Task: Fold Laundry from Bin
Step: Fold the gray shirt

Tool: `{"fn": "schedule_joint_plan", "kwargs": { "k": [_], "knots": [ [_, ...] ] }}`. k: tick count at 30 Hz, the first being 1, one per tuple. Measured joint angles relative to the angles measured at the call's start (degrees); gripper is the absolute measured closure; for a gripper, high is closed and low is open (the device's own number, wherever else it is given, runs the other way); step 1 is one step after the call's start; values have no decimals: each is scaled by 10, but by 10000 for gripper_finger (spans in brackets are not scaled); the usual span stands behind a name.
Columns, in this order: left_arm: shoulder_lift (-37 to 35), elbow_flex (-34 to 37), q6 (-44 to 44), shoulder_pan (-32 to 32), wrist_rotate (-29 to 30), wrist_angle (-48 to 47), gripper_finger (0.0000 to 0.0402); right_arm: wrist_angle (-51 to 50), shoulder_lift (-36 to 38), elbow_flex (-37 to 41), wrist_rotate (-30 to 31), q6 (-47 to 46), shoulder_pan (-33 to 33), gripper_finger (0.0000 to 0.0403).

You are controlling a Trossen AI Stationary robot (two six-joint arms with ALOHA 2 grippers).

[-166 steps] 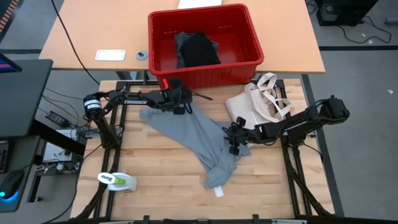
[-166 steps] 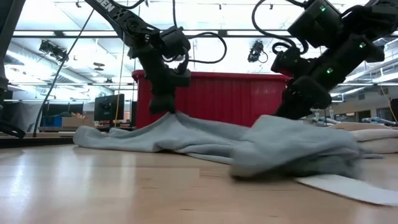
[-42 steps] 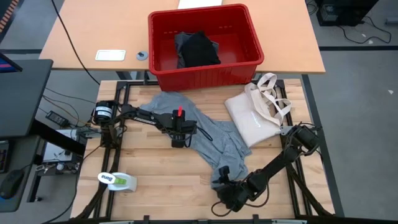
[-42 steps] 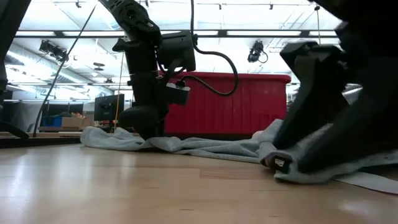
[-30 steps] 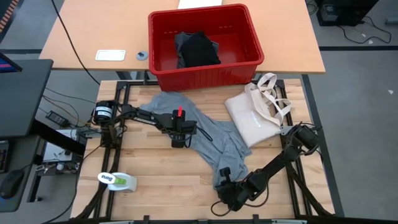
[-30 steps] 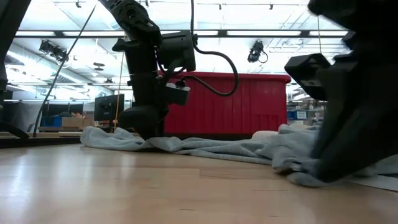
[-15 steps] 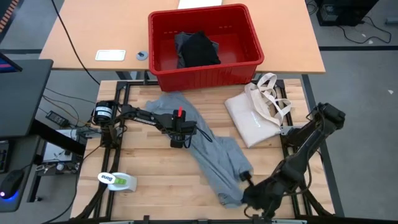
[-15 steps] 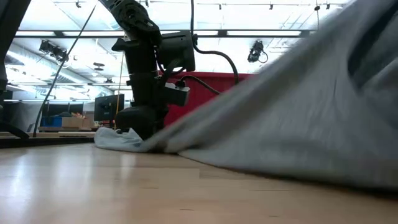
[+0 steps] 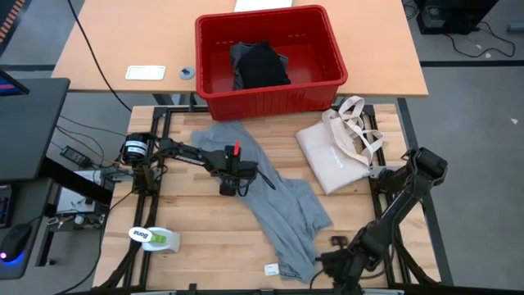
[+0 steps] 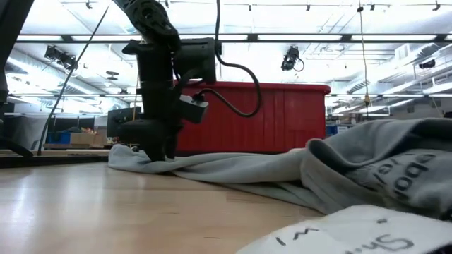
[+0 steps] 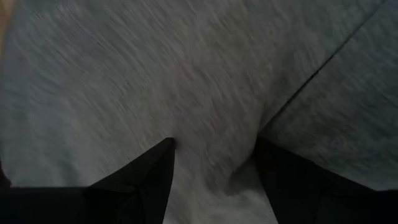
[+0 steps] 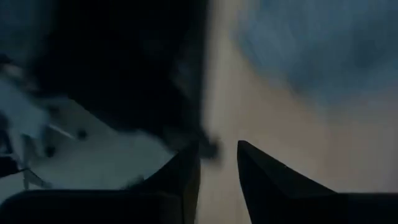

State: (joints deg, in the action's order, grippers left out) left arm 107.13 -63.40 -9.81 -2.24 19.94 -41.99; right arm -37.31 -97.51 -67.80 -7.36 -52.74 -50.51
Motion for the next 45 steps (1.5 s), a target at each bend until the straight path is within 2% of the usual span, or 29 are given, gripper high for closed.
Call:
{"fn": "schedule_joint_plan", "kwargs": {
  "k": [2,3,6,9,11,14,19,28,31,34,37,40,42,45],
  "knots": [
    [0,0,6,0,0,-10,166,-70,0,0,-1,-59,-6,292],
    [0,0,10,0,0,-13,166,-104,1,0,16,-77,-9,294],
    [0,0,19,4,1,-14,166,-185,1,0,136,-101,-26,299],
    [0,0,9,15,7,-13,166,-201,2,20,278,-135,-46,302],
    [-5,1,-3,25,15,-14,166,-196,1,41,321,-137,-53,302],
    [-16,3,-4,35,30,-15,166,-162,2,91,326,-154,-48,301],
    [-36,4,6,35,19,-18,166,-65,1,172,338,-150,-25,300],
    [-37,3,15,33,24,-36,166,-23,3,221,378,-150,-16,302],
    [-38,3,17,33,26,-38,166,-28,3,222,374,-148,-15,327],
    [-38,3,23,33,27,-37,166,-22,3,232,363,-150,-15,382],
    [-39,2,29,33,28,-39,166,-13,5,239,346,-152,-15,392],
    [-39,2,30,33,28,-40,166,-92,8,213,295,-165,-17,396],
    [-39,2,28,33,28,-41,166,-209,10,185,252,-179,-24,397],
    [-39,1,28,33,28,-42,166,-347,17,124,234,-192,-27,396]
  ]
}}
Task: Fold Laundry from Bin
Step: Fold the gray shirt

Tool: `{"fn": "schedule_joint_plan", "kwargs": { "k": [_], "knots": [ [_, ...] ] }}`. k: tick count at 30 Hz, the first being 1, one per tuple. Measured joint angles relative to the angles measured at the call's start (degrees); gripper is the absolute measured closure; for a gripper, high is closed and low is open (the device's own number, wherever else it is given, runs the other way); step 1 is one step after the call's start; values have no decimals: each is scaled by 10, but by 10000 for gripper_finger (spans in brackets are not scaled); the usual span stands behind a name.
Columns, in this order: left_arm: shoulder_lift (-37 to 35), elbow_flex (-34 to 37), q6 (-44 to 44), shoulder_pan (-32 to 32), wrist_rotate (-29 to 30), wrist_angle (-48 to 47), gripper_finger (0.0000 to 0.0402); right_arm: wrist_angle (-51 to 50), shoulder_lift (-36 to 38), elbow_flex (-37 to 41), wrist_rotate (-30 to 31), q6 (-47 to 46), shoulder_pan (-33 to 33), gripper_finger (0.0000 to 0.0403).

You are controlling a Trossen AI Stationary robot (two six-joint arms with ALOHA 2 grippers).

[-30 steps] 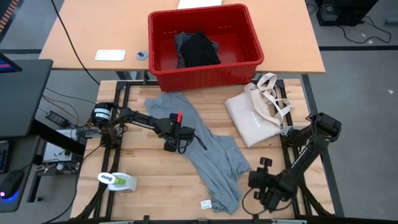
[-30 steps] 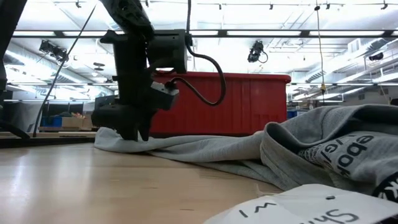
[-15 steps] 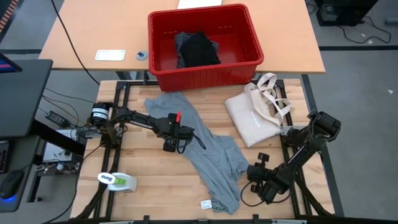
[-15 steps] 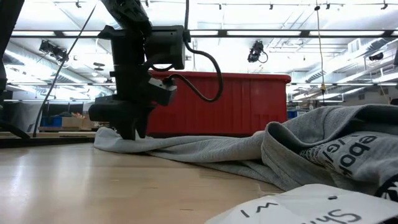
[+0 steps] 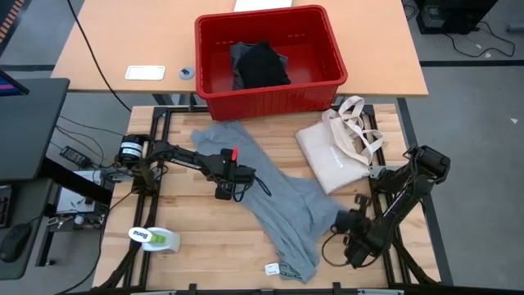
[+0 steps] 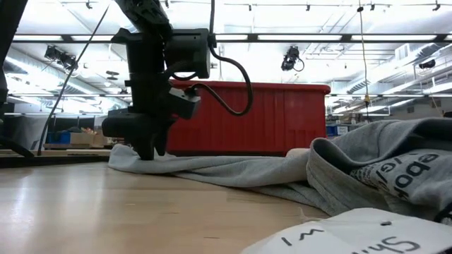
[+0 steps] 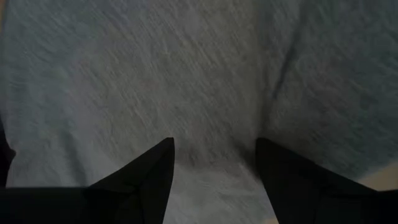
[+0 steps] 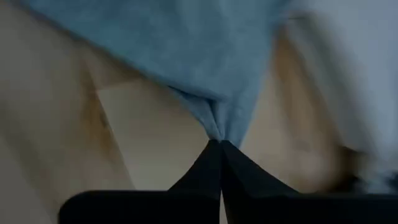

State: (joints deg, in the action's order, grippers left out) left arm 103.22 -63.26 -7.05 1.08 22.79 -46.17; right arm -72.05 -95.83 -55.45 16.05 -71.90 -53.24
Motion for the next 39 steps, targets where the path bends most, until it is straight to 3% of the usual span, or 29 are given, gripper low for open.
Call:
{"fn": "schedule_joint_plan", "kwargs": {
  "k": [2,6,14,16,19,24,30,35,39],
  "knots": [
    [-1,0,0,0,0,0,166,-99,-1,-24,-16,7,2,396],
    [-1,0,3,0,0,-1,166,-156,3,-57,-30,63,6,380],
    [-1,0,6,1,0,-3,166,-133,3,-50,-95,65,16,270],
    [-1,-1,6,1,-1,-3,166,-103,3,-45,-71,38,13,248],
    [-1,-1,6,1,-4,-3,166,-31,3,-38,16,27,3,231],
    [-1,-1,12,1,-5,0,166,19,16,-4,73,-9,3,233],
    [-1,-1,14,1,-5,14,166,195,60,102,111,-16,13,245],
    [-1,-1,6,1,-6,25,166,327,72,184,108,-1,44,247],
    [-1,-1,6,1,-6,22,166,329,76,193,88,-6,55,284]
  ]
}}
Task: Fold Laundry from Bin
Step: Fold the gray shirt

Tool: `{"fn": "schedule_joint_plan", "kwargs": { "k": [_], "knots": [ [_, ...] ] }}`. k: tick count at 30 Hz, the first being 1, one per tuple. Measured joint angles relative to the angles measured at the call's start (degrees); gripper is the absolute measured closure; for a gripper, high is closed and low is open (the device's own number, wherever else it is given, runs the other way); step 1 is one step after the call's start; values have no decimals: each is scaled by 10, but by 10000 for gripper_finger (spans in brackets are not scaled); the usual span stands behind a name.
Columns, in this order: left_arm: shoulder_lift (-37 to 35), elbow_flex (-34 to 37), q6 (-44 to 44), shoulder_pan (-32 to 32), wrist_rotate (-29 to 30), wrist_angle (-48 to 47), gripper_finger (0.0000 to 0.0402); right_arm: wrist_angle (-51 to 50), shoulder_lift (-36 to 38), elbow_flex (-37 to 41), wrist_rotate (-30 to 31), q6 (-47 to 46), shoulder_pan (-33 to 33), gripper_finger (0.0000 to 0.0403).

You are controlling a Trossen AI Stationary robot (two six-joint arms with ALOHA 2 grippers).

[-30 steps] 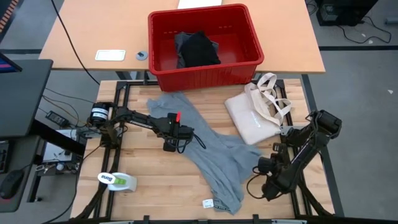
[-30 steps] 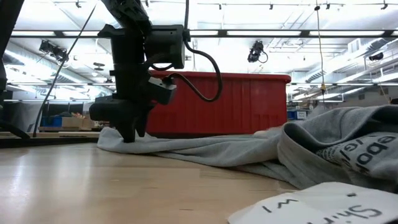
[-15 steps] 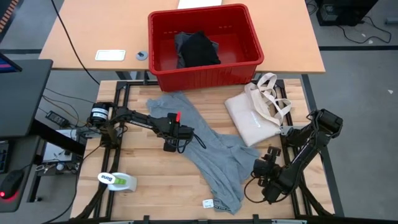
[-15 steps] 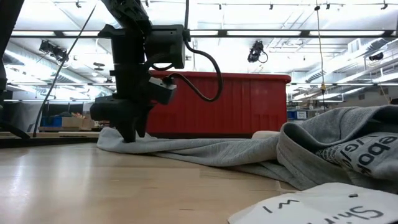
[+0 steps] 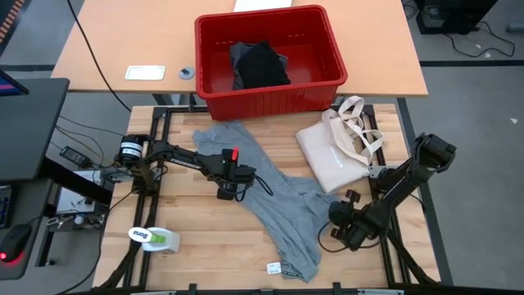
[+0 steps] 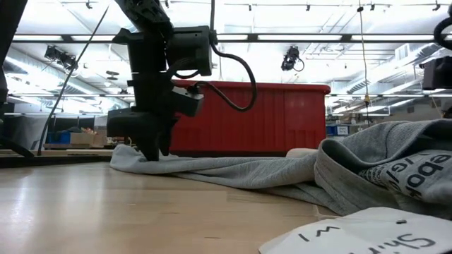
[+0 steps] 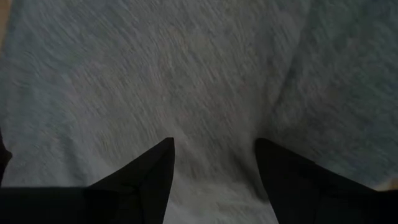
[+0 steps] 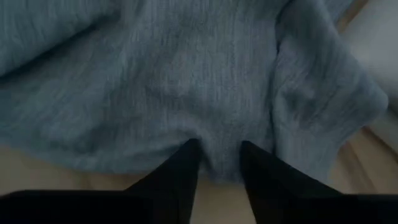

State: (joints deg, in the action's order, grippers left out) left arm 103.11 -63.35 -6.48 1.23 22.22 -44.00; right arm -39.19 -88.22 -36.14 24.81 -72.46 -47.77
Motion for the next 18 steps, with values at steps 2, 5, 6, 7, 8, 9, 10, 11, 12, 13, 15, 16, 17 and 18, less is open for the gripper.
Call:
{"fn": "schedule_joint_plan", "kwargs": {
  "k": [2,5,6,7,8,9,10,11,12,13,15,16,17,18],
  "knots": [
    [0,0,2,0,0,-3,166,-32,5,-13,-8,5,-7,327],
    [0,0,9,0,-6,-11,166,-70,13,-49,-35,11,-18,389],
    [0,0,10,0,-7,-11,166,-86,16,-64,-40,9,-22,390],
    [0,0,11,0,-7,-11,166,-113,16,-81,-46,5,-26,387],
    [0,0,12,0,-7,-11,166,-150,15,-100,-49,0,-30,386],
    [0,0,14,0,-7,-11,166,-192,15,-122,-47,-8,-34,387],
    [0,0,17,0,-7,-11,166,-232,15,-146,-40,-21,-39,389],
    [0,0,21,0,-7,-11,166,-276,16,-169,-32,-38,-43,393],
    [0,0,25,0,-7,-11,166,-325,16,-190,-24,-58,-48,396],
    [0,0,27,0,-10,-12,166,-373,16,-207,-12,-79,-52,397],
    [0,0,35,1,-20,-15,166,-453,14,-234,16,-121,-57,396],
    [0,0,36,3,-22,-15,166,-481,12,-240,25,-135,-58,395],
    [0,0,37,5,-22,-15,166,-502,12,-240,30,-145,-56,395],
    [0,0,38,7,-22,-14,166,-508,12,-236,35,-151,-52,396]
  ]
}}
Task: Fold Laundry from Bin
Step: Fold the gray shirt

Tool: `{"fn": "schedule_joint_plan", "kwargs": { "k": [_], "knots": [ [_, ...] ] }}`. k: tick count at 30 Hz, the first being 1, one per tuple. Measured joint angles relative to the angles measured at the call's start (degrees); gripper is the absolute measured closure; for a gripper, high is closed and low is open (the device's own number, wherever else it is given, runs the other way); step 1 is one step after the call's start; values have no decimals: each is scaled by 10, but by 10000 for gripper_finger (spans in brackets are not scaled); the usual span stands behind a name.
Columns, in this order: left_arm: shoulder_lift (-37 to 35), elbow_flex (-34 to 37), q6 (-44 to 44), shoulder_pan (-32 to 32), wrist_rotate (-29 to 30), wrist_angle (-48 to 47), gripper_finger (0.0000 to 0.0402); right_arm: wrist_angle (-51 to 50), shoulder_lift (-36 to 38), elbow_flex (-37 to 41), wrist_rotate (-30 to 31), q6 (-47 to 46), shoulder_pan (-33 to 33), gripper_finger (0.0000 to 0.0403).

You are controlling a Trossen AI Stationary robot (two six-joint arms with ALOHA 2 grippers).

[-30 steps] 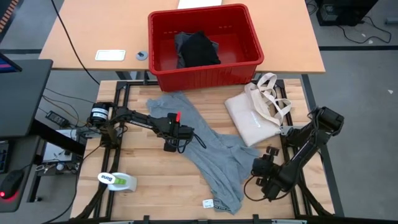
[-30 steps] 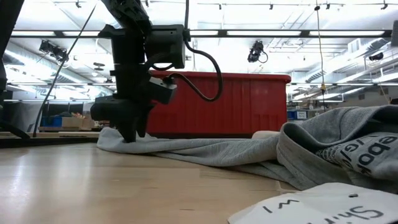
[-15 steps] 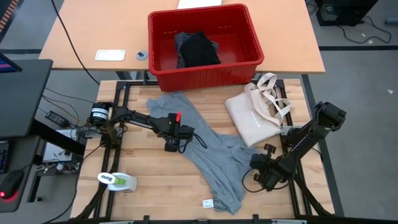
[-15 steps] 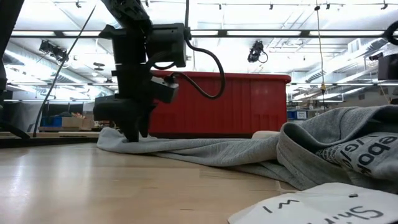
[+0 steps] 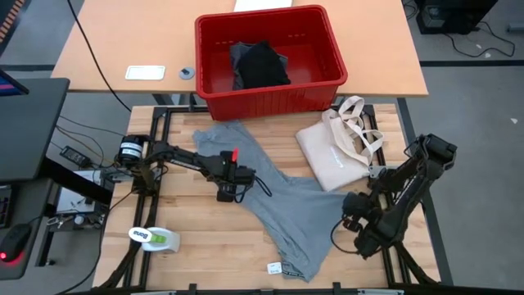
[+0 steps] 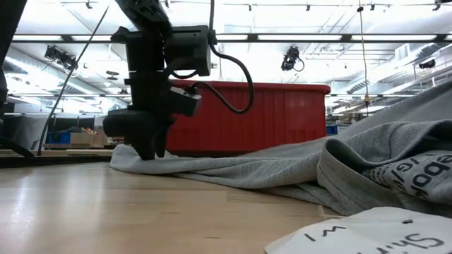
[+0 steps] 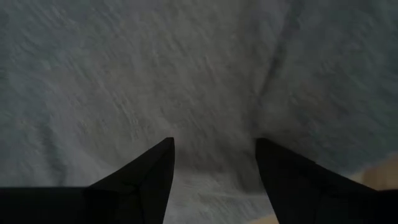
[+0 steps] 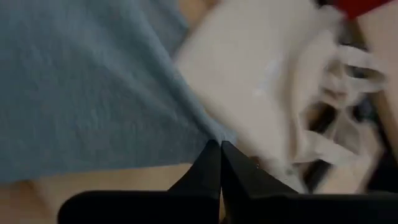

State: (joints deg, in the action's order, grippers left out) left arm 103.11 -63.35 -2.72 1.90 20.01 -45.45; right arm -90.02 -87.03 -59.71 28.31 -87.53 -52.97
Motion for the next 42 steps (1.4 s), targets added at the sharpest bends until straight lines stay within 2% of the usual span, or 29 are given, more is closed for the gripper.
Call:
{"fn": "schedule_joint_plan", "kwargs": {
  "k": [3,8,13,17,20,22,24,26,30,32,34,39,42],
  "knots": [
    [0,0,0,5,0,0,166,41,3,37,-12,34,17,396],
    [0,0,-6,10,-1,6,166,209,-1,143,-118,89,65,388],
    [0,0,-9,10,-13,9,166,289,-1,206,-158,107,78,352],
    [0,0,1,10,33,9,164,277,1,201,-191,112,77,302],
    [0,0,4,8,71,7,154,203,1,162,-246,88,77,269],
    [0,-3,2,8,83,-6,145,150,0,123,-260,66,73,255],
    [0,-17,10,12,85,-28,138,106,1,77,-244,48,61,249],
    [0,-34,22,22,86,-49,134,80,1,37,-201,35,46,248],
    [0,-58,21,46,86,-80,134,115,1,-6,-40,35,19,249],
    [-1,-59,17,53,87,-101,134,192,1,-6,44,59,11,249],
    [-1,-53,16,53,92,-121,134,295,1,4,87,109,8,249],
    [-1,-23,6,26,135,-156,134,629,0,49,105,313,8,249],
    [-1,-12,6,-1,144,-153,134,766,0,81,131,394,10,249]
  ]
}}
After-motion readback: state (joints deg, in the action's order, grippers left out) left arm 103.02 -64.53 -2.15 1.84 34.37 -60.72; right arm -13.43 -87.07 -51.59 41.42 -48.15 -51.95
